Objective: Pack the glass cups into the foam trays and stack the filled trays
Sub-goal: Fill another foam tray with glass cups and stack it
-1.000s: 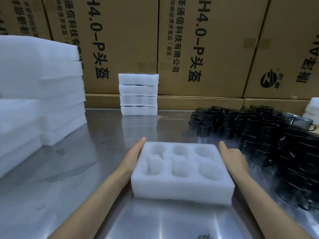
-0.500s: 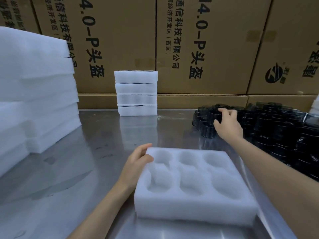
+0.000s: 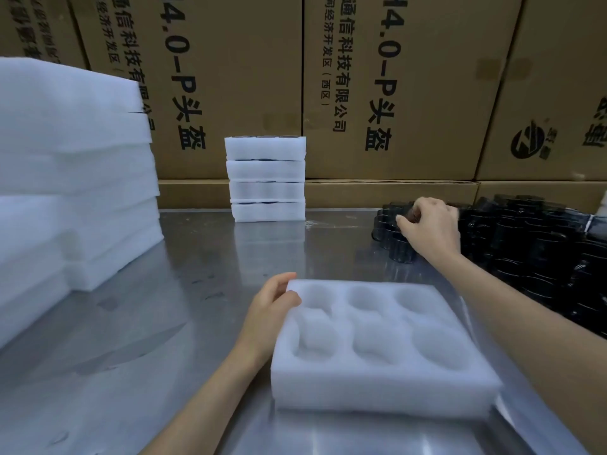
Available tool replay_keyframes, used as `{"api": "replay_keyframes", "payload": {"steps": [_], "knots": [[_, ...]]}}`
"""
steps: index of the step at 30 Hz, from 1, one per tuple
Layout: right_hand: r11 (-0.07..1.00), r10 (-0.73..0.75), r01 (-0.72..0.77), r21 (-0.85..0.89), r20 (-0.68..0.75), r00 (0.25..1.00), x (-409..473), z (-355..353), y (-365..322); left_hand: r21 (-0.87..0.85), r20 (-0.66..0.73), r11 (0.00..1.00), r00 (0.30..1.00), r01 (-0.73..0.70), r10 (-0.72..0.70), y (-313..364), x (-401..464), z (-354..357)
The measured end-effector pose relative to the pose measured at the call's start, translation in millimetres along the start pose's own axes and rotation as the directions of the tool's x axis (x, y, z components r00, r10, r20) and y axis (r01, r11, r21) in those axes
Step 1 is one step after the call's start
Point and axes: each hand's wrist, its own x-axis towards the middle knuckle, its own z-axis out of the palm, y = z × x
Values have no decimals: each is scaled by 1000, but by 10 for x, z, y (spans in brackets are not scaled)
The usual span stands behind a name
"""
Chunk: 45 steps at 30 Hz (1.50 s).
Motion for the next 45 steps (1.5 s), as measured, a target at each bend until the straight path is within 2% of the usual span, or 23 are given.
{"api": "replay_keyframes", "payload": {"steps": [3, 5, 8, 10, 11, 14, 19, 23, 32, 39, 42, 45], "knots": [[970, -53, 46, 238, 22, 998, -241, -186, -295, 8, -20, 1000, 1000, -20, 20, -22, -6, 4], [934, -74, 34, 355, 99, 992, -455, -286, -504, 26, -34, 999, 999, -34, 35, -27, 1, 5], [833, -78, -115, 541, 321, 944, -742, -327, -773, 52, -46, 997, 998, -50, 52, -18, 4, 10], [779, -80, -236, 580, 467, 881, -894, -323, -906, 75, -43, 995, 997, -64, 68, -8, 3, 8], [795, -97, -230, 562, 491, 866, -961, -308, -951, 87, -34, 994, 997, -71, 74, -7, 1, 4], [898, -169, -35, 439, 416, 894, -1115, -198, -992, 113, 2, 990, 996, -85, 85, -1, 5, -11], [904, -224, 50, 424, 370, 902, -1246, -94, -976, 145, 13, 985, 996, -92, 91, -7, -19, -13], [927, -301, 180, 330, 365, 881, -1263, -67, -980, 158, 36, 981, 993, -115, 111, -23, -6, -11], [921, -364, 263, 287, 397, 843, -1255, -69, -988, 175, 97, 978, 990, -117, 101, -6, -22, -37], [935, -341, 254, 247, 427, 838, -1257, -137, -974, 232, 128, 958, 982, -167, 140, -36, -22, -77], [934, -349, 273, 232, 427, 834, -1256, -232, -889, 293, 127, 912, 958, -285, 259, -29, -61, -116], [926, -377, 322, 197, 523, 764, -1303, -308, -746, 443, 191, 731, 851, -520, 490, 38, -156, -157]]}}
